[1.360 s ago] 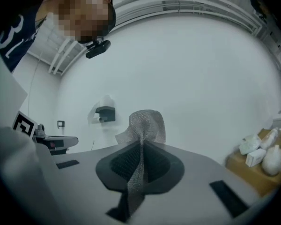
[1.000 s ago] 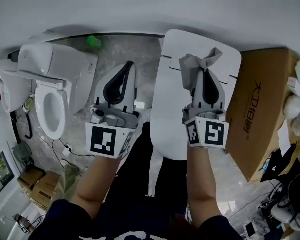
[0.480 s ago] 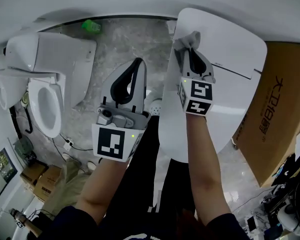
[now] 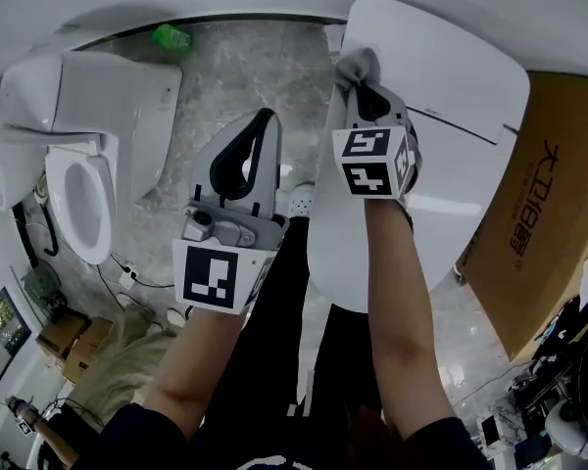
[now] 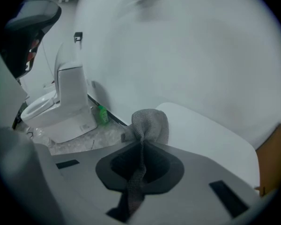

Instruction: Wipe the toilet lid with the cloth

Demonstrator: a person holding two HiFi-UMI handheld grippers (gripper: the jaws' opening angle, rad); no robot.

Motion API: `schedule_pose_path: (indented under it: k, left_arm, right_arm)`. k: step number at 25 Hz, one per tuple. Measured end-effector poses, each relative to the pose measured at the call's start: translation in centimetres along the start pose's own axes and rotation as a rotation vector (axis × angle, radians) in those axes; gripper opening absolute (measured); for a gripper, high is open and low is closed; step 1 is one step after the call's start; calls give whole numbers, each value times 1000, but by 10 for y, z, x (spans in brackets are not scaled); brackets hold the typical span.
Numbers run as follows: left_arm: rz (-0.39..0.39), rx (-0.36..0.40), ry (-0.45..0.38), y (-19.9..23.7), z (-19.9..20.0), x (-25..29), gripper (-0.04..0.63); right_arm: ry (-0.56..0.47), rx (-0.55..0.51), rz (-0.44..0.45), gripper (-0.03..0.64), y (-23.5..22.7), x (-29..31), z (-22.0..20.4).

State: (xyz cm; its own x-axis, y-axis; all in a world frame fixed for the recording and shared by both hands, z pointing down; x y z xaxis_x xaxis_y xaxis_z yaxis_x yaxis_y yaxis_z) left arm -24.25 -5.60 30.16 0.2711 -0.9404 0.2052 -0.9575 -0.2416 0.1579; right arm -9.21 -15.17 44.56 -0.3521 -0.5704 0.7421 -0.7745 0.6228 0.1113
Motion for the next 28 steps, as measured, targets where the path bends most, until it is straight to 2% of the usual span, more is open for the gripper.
schedule_pose_path:
  k: [5,12,20,28]
  left_arm:
    - [-1,10,-3,-6,2,4,20]
    - [-16,23,1,-23,0,11,20]
    - [-38,33,6,-47,-4,22,20]
    - [-64,39,16,-67,-8,33,20]
  right_arm:
    - [-22,-34,-12,35,-12,-7,-12]
    - [-30,-14,-73,35,-61,-32,-50]
    - [-10,51,-152,35,-121,-61,-97]
    - [39,182,-263,35,-191,-92,-150]
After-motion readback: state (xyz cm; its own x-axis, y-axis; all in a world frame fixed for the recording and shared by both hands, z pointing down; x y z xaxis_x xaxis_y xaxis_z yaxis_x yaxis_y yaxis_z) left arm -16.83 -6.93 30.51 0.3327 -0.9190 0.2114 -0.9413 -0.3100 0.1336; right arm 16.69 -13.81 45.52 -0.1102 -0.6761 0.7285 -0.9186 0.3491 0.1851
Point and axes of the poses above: the fingertips, and each gripper's own axes: x forward along the fingers, y to its left, z out of its top, the point moved 9 cm from there along -x, backward along the fingers, and after that the axes turned 1 degree about -x, right-handed, at the moved point
